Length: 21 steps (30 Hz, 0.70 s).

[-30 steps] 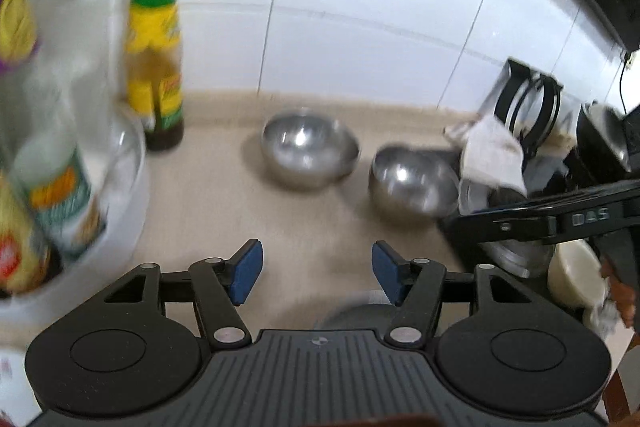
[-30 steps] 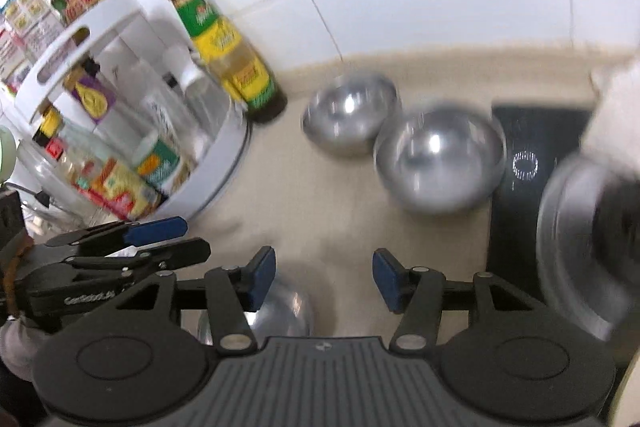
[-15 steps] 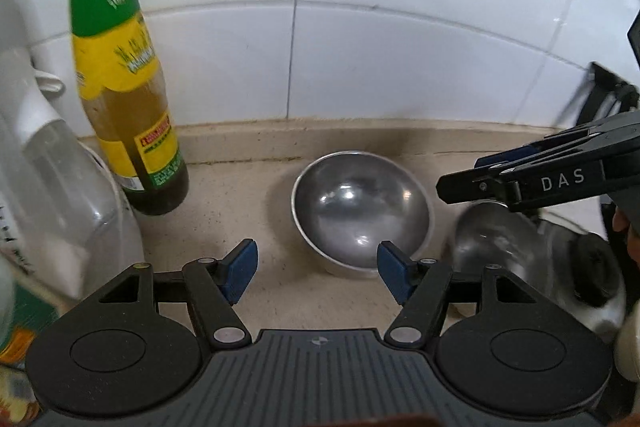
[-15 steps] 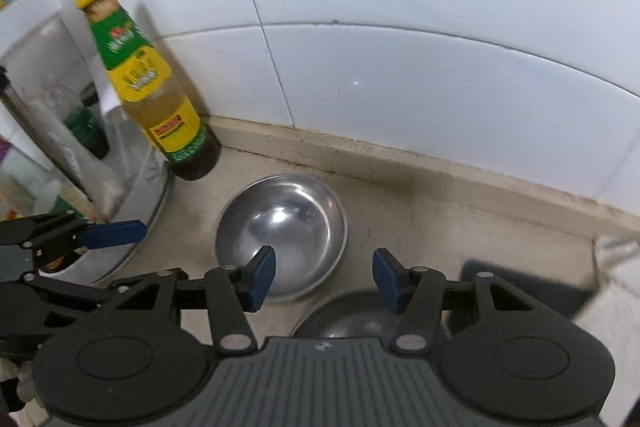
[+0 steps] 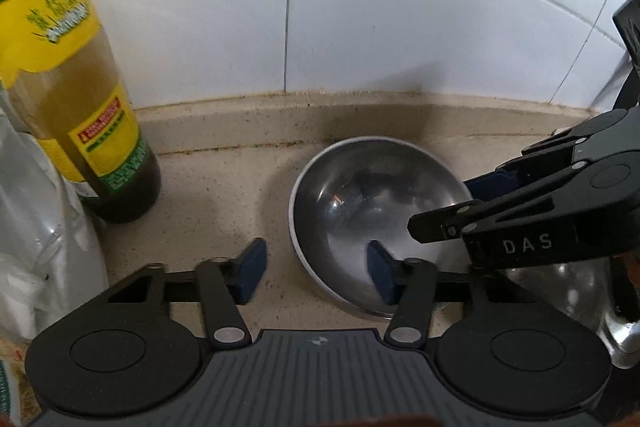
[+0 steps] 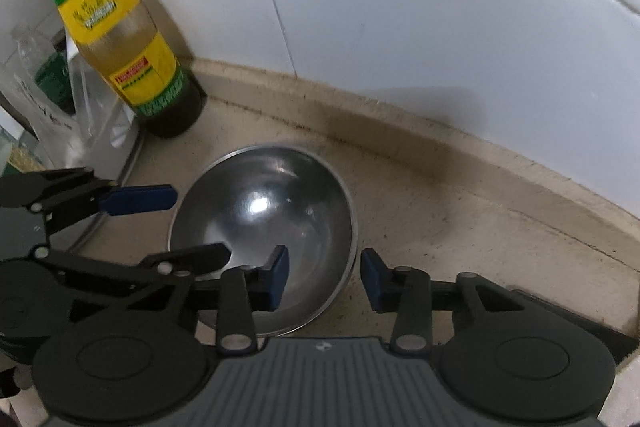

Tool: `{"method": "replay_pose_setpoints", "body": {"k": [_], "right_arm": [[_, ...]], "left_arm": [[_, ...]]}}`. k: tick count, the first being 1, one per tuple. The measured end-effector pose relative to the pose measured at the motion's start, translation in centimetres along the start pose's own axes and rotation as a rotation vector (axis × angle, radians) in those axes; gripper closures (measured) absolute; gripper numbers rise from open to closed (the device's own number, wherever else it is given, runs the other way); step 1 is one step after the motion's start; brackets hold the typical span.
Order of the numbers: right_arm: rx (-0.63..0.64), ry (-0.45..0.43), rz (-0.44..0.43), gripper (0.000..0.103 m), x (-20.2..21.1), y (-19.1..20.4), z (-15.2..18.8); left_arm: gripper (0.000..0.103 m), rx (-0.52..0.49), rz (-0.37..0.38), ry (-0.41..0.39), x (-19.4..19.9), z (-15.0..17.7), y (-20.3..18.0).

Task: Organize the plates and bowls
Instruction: 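Lift the steel bowl with the left gripper and carry it toward the plates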

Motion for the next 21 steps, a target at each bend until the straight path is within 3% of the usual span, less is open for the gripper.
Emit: {"method": "replay_pose_setpoints", "body": {"k": [1,3,5,21], "right_arm": [[-0.001,0.008,-0.002,0.069,-0.3,0.0,0.0],[-0.002,0.016,0.001,0.072,-0.7,-0.2,0.2],[-0.013,0.031,-0.007,0.081,-1.1,-0.4,0.6],[-0.029,-0.020,-0.047,0.088,0.7,1.0,0.4]], "left_arm": [[0.061,-0.008,-0.005,0.007,-0.4,0.2,-0.1],[0.067,-0.030,-0.007,0.022,-1.0,0.6,-0.3],[0.067,-0.046,-0.019,0.022,-1.4,0.7,-0.3],[0.066,-0.060,-0.068,-0.017,1.0,0.9,0.3]]}}
Point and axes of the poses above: each gripper's, at about its wrist camera, not at the fingertips, and x roughly against the way its jaws point, y to its left, z to its underside, the point moved 10 cm from there along -x, roughly the way its jaws point, and after that the axes turned 1 degree about -x, right-handed, at the moved point
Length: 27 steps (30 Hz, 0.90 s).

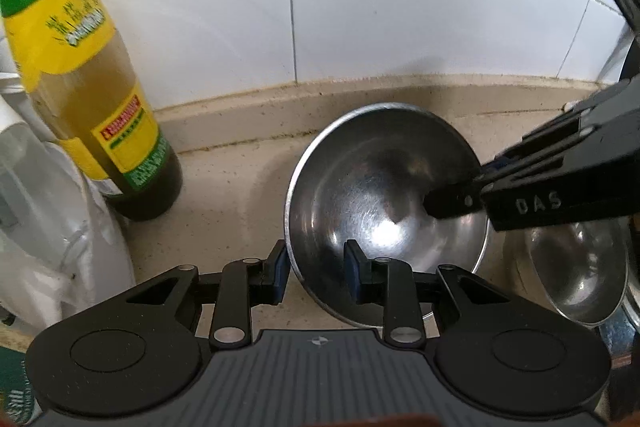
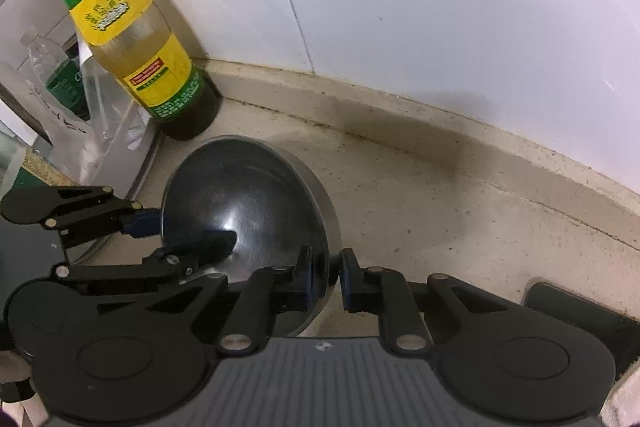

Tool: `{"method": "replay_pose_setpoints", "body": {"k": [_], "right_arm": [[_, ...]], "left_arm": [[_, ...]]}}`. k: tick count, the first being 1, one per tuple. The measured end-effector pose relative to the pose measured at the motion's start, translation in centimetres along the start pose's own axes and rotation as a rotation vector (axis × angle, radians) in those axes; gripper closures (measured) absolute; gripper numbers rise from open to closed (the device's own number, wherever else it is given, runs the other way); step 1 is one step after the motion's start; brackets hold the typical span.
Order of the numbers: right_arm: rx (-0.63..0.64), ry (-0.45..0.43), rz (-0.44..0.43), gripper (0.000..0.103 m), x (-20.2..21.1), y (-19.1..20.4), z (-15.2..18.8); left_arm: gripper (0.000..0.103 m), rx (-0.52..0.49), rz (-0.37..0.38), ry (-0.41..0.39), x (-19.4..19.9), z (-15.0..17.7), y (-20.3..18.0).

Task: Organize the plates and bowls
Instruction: 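Lift the steel bowl with the left gripper and carry it toward the plates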

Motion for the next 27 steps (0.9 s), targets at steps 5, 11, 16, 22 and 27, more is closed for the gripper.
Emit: {"method": "replay_pose_setpoints", "body": {"k": [5,11,16,22,27], "right_arm": [[-0.015,-0.007,-0.017,0.088,0.4,0.5,0.3],[-0.012,-0.041,-0.029,0.088,2.1,1.1,0.2],[-0.009,-0.051,-0.035,0.088,3.2,1.7,0.7],[0.000,-0.055,-0.049,0.088,4.6,2.8,1.5],[0.017,-0.070,-0.058,0.088,6.0,3.9,2.0]], "left_arm": [[0.065,0.004,-0.004,-0.021,1.4,0.0,0.1],[0.064,-0.002,-0.002,-0.044,2.7,-0.2,-0.3],[0.064,-0.008,-0.004,-0.066,4.1,-0.1,-0.6],[0.063,-0.015,-0.015,-0.097,6.2,0.1,-0.8],[0.062,-0.018,-0.024,-0.119,8.1,0.5,-1.1]]}}
Point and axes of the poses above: each gripper's, at about its wrist camera, not at the fingertips, and x roughly against the way its jaws point, y to its left, z to its underside, the point moved 10 cm from there along -x, roughly the way its jaws point, and after that the axes turned 1 degree about -x, right-handed, at the moved point
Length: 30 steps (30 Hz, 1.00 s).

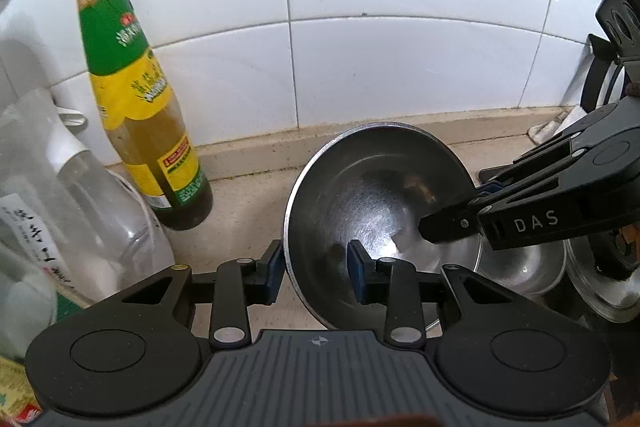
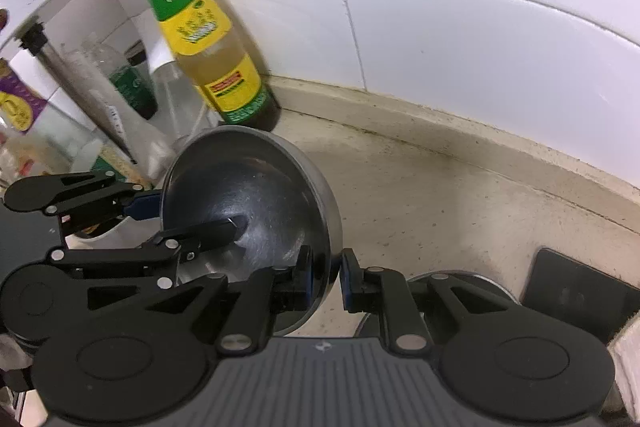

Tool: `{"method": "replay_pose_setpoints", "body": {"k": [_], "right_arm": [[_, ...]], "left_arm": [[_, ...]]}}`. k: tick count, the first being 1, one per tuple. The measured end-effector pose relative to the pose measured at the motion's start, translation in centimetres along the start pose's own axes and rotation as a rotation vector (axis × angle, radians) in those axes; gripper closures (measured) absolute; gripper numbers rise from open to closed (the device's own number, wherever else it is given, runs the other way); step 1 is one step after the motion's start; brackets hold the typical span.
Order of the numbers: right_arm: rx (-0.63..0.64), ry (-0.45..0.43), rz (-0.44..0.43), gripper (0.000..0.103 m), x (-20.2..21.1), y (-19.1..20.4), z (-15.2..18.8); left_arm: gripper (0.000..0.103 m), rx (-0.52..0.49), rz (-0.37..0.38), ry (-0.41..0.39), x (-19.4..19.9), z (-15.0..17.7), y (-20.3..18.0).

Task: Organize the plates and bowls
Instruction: 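Lift the steel bowl with the left gripper and carry it toward the plates, then lower the steel bowl beside the plate stack and open the left gripper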

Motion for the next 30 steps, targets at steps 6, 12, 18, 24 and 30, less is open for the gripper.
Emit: {"method": "replay_pose_setpoints", "body": {"k": [6,12,18,24,30], "right_arm": [[0.011,-0.005,-0.007,0.088,1.2,1.1,1.0],[0.025,-0.009,-0.021,0.088,3.0,2.6,2.6],[0.029,-0.016,-0.029,0.088,4.7,3.9,4.1],[0.031,0.001,-0.036,0.088,5.7,5.1,6.3],[0.028,0.026,-0.044,0.088,6.4,5.8,8.2]], "left_arm": [[0.062,-0.007,-0.001,-0.023,2.2,0.4,-0.3],[0.062,-0.019,-0.005,-0.040,4.7,1.1,-1.0],[0.060,-0.030,-0.001,-0.061,7.0,2.0,-2.0],[0.058,-0.041,0.009,-0.062,8.4,3.4,-2.5],[0.056,-0.046,0.025,-0.046,9.5,5.2,-3.2]]}}
Point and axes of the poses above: each gripper's, at about its wrist camera, not at the fingertips, and x roughly against the way its jaws point, y to its left, z to its underside, the point moved 10 cm from there along -x, roughly the way its jaws point, and after that the axes turned 1 degree about -x, right-handed, at the moved point
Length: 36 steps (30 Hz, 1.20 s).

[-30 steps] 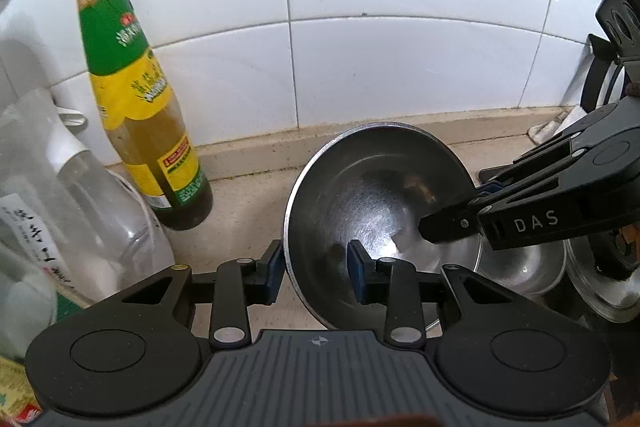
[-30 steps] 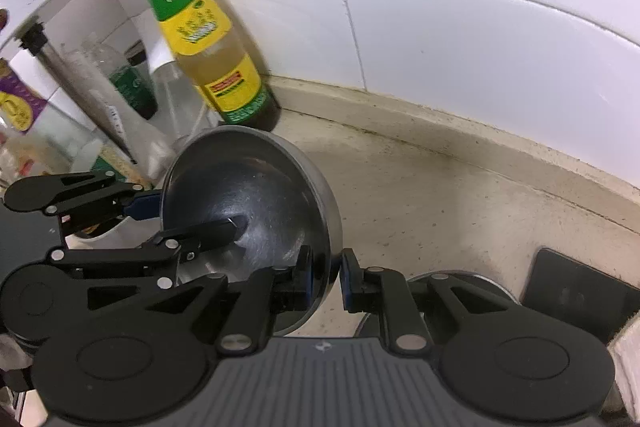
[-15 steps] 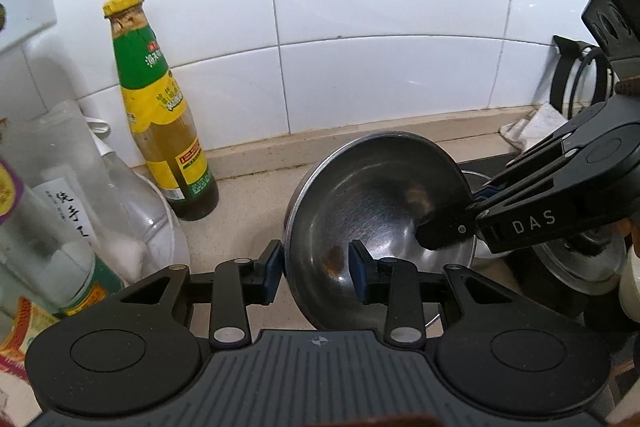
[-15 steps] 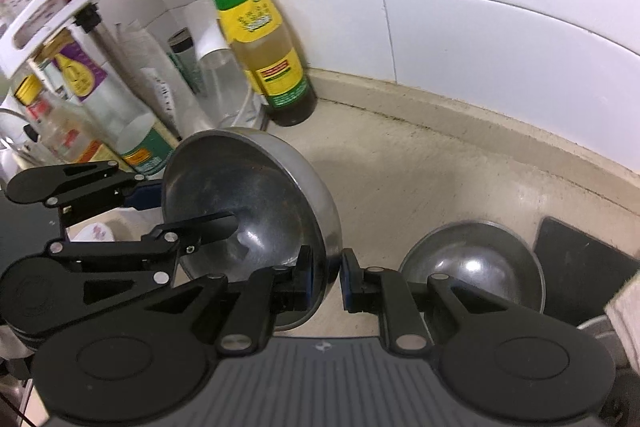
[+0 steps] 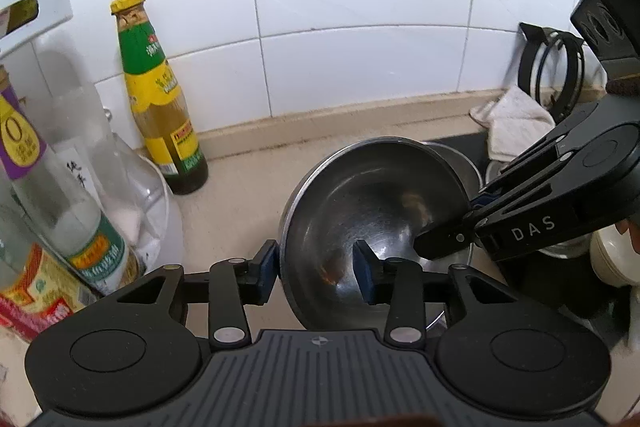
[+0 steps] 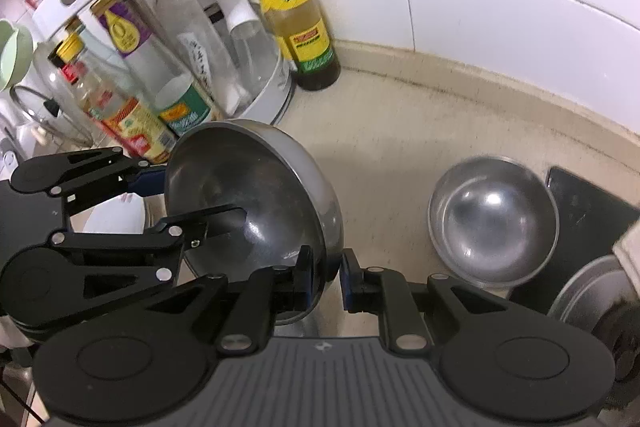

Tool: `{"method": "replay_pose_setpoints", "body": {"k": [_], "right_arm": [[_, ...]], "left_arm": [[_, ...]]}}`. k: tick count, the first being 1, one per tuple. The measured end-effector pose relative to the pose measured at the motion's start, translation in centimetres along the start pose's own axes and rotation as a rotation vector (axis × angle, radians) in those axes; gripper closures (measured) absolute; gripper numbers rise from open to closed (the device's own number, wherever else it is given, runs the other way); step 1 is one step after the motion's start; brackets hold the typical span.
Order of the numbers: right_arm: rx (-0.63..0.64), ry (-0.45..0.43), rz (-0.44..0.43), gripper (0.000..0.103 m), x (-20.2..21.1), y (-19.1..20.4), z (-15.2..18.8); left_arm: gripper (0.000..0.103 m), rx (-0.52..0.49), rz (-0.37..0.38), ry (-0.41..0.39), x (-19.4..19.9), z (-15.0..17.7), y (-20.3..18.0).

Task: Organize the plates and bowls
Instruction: 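Lower the steel bowl beside the plate stack and open the left gripper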

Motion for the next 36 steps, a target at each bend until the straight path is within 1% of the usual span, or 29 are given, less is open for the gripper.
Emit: {"method": "replay_pose_setpoints", "body": {"k": [9,16,22,32,36], "right_arm": [[-0.004,0.057,-0.025,0.087,-0.3,1.2,2.8],[0.001,0.094,-0.028,0.087,-0.2,1.7,4.2],[-0.018,0.162,-0.045,0.087,-0.6,2.0,5.9],[-0.025,0.244,-0.054,0.087,-2.4,2.4,7.8],[-0.021,0.242,-0.051,0.087,-2.7,2.3,7.6]], "left_arm": [[0.054,-0.001,0.007,0.028,0.9,2.0,-0.6],[0.054,-0.003,0.023,0.059,1.2,3.3,-1.1],[0.052,-0.013,0.047,0.106,1.3,4.7,-1.8],[0.052,-0.016,0.050,0.180,-0.1,7.1,-2.1],[0.052,0.003,0.051,0.198,-0.7,7.4,-1.7]]}}
Point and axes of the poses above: each gripper's, at about its wrist camera, not at the fingertips, and x roughly against the way its jaws point, y to its left, z to its underside, the point moved 10 cm from there along -x, roughly the way its jaws point, and after that the axes turned 1 degree about -x, right-handed, at the moved point
